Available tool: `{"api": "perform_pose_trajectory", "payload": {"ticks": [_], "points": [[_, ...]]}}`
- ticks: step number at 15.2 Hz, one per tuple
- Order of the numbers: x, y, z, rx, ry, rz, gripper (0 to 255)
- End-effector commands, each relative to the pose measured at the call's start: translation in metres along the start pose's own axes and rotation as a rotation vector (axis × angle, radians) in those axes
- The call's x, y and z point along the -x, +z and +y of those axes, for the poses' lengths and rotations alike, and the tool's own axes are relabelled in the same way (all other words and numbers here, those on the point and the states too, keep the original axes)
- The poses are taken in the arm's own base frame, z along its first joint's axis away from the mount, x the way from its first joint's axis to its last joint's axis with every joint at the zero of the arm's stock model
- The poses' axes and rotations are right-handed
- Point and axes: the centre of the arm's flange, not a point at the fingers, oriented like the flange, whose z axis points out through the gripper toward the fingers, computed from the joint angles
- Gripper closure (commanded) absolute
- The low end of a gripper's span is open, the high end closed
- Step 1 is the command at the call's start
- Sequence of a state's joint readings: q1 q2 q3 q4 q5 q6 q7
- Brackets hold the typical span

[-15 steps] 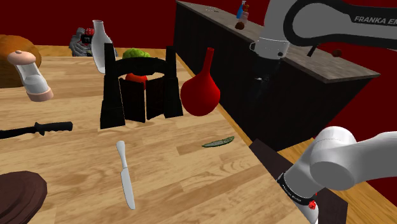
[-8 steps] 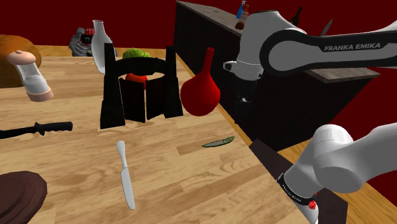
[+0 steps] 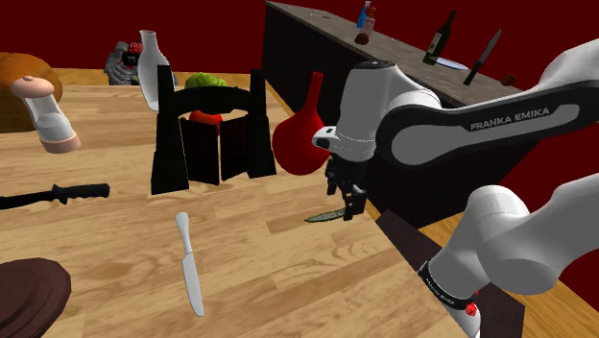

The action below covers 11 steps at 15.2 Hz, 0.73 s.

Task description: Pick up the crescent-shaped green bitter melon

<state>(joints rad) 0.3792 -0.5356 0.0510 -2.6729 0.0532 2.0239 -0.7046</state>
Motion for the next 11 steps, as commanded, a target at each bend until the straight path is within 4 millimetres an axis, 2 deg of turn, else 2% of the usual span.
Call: {"api": "perform_pose_trajectory", "payload": {"ticks": [1, 5, 7, 8, 11], "points": [[-0.004, 0.011, -0.001, 0.002, -0.019, 0.001, 0], [-0.005, 0.032, 0.001, 0.002, -0.019, 0.001, 0], [-0.006, 0.035, 0.002, 0.002, -0.019, 0.001, 0], [-0.006, 0.035, 0.002, 0.002, -0.019, 0.001, 255], [-0.006, 0.035, 0.001, 0.002, -0.019, 0.001, 255]]}}
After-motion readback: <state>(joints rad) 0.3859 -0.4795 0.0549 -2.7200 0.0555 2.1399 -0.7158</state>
